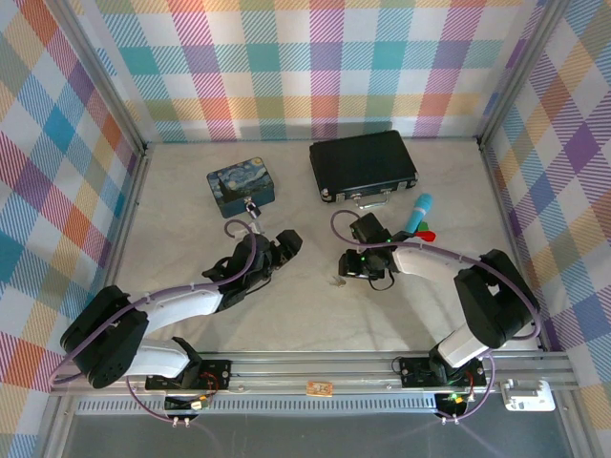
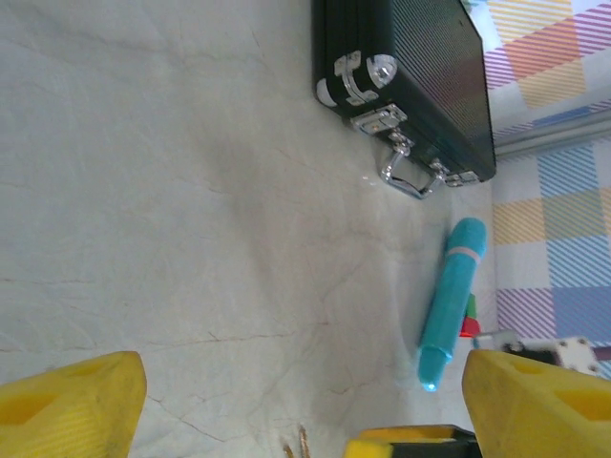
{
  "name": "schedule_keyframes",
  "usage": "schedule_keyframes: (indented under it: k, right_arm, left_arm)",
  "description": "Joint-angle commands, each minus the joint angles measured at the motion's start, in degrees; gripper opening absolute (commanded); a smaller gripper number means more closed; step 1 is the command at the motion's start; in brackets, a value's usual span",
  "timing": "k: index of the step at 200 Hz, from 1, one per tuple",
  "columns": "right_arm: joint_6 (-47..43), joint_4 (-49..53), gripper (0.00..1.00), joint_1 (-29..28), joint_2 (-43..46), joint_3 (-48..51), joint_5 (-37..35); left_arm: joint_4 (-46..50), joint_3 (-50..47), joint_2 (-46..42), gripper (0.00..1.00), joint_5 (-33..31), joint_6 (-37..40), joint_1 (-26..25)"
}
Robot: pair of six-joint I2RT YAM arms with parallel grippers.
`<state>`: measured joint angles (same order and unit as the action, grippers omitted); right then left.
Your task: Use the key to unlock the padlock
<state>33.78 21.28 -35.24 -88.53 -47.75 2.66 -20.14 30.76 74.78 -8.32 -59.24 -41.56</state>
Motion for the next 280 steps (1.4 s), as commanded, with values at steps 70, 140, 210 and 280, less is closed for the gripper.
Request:
schedule_keyframes:
  k: [70, 140, 210, 280]
  right_arm:
    - [0.0, 7.5, 0.44, -8.9, -5.5, -6.0, -8.6]
    - [3.2, 7.9, 0.27, -9.5, -11.7, -6.5, -11.5]
    - [3.0, 1.3, 0.0, -7.4, -6.8, -2.9, -6.9]
    - [-3.5, -7.0, 0.0, -1.3, 4.1, -0.4, 7.2]
  left_arm:
    - [8.4, 1.1, -4.9, 0.89, -5.1, 2.7, 1.2]
    - [10.4, 0.7, -7.2, 0.9, -6.8, 3.2, 1.3]
    - [11.6, 0.3, -8.9, 0.9, -7.6, 4.6, 1.3]
    - [5.4, -0.1, -7.5, 0.89, -1.5, 5.4, 3.4]
